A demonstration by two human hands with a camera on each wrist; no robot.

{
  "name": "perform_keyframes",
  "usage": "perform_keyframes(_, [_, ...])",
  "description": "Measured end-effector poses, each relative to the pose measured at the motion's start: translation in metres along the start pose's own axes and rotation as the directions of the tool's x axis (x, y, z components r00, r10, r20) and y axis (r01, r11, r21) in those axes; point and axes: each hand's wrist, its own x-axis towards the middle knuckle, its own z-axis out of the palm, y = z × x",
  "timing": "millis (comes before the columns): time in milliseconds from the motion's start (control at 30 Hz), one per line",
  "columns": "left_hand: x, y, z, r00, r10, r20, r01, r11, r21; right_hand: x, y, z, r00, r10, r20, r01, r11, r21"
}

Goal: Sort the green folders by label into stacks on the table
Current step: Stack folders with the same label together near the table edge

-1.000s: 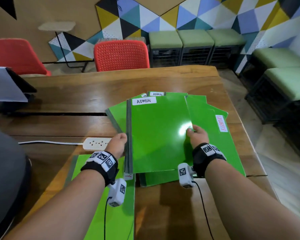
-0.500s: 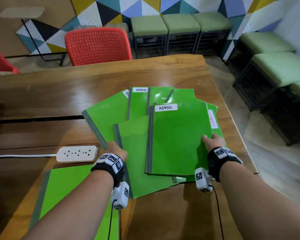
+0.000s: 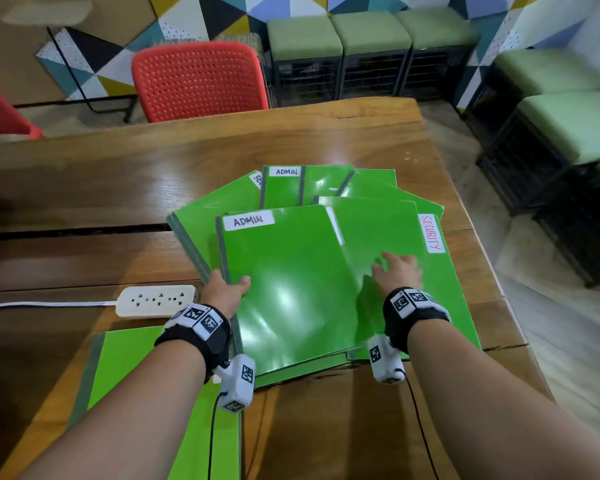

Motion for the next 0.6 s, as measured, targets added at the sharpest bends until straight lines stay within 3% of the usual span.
perform_keyframes(100, [-0.001, -0.005, -0.004, 1.000, -0.012, -0.019, 0.012, 1.000, 0.002, 0.005, 0.028, -0.015, 0.959, 0.270, -0.089, -0.280, 0.950, -0.137])
perform_keyframes(200, [-0.004, -0.009, -0.003, 0.999, -0.027, -0.024, 0.027, 1.000, -0.003, 0.005, 0.042, -0.019, 0.929, 0.366, -0.056, -0.370, 0.914, -0.164])
perform_keyframes(300, [-0.011, -0.008, -0.001, 0.999, -0.018, -0.043, 0.019, 1.000, 0.005, 0.003, 0.038, -0.016, 0.913, 0.406, 0.045, -0.403, 0.913, -0.061])
perform_keyframes(400, [-0.014, -0.005, -0.003, 0.999, -0.017, -0.035, 0.018, 1.000, 0.010, -0.001, 0.026, -0.023, 0.935, 0.327, 0.140, -0.330, 0.944, 0.002])
perform_keyframes(533, [-0.014, -0.004, -0.013, 0.998, -0.004, -0.056, 0.005, 1.000, 0.016, -0.002, 0.037, -0.046, 0.947, 0.315, 0.062, -0.296, 0.933, -0.205])
perform_keyframes(600, [-0.015, -0.005, -0.018, 0.998, -0.009, -0.063, 0.011, 1.000, 0.028, -0.001, 0.058, -0.051, 0.937, 0.350, -0.014, -0.345, 0.915, -0.208])
